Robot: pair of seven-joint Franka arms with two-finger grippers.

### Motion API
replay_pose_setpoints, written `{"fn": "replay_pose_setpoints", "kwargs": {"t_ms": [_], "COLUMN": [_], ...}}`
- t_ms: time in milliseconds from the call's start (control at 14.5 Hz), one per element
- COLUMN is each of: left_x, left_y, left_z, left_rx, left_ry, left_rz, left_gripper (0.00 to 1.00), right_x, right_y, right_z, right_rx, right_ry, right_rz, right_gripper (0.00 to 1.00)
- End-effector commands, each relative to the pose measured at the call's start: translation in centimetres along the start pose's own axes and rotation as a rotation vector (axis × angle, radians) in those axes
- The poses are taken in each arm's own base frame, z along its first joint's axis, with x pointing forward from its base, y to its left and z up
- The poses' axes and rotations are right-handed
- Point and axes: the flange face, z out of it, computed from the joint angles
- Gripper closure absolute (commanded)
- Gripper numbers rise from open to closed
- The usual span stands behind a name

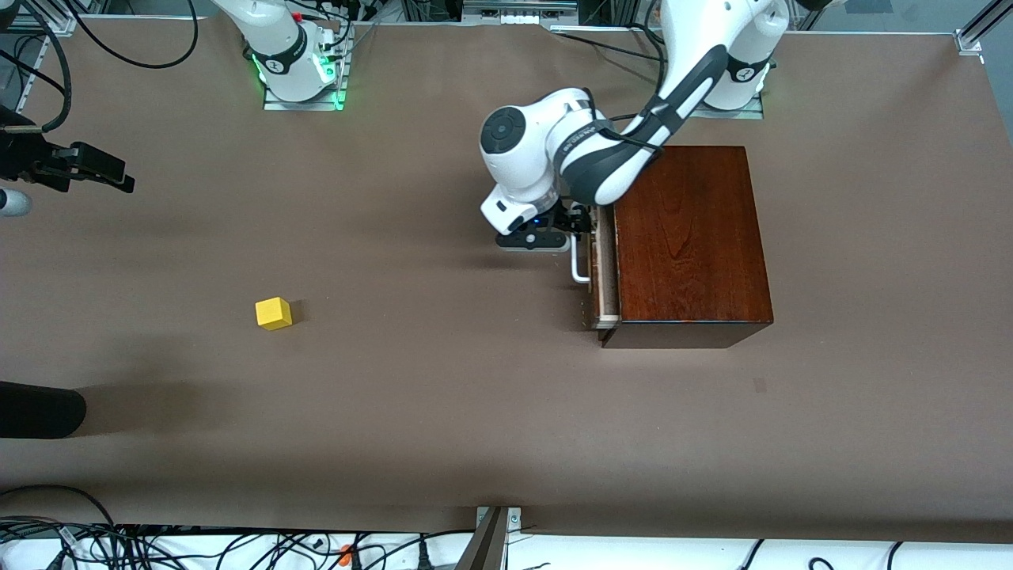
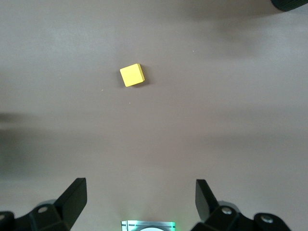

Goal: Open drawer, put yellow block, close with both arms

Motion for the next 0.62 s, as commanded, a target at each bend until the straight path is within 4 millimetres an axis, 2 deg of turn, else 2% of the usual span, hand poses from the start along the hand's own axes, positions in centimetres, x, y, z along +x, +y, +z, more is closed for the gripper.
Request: {"fn": "replay_pose_setpoints", "kwargs": {"t_ms": [0,277,553], "left_x": [-0.5,-1.3,-1.2], "left_y": [3.7,6.3,8.7], "left_z": [-1.3,-1.7,-1.8], "left_rx": [-0.044,-0.069,-0.101], "left_ry": [0.019,0.023,0.024], "left_rz": [0.007,-0.001,-0.004], "left_gripper": [0.00,0.00,0.00], "right_x": [-0.4,-0.4,-0.3], "right_y": [0.1,0.0,0.1], "right_z": [-0.5,-0.5,-0.5], "right_rx": [-0.001,0.000,0.000], "right_ry": [-0.002,-0.002,-0.001], "right_rz": [0.008,0.006,0.008], "right_gripper": [0.00,0.00,0.00]}}
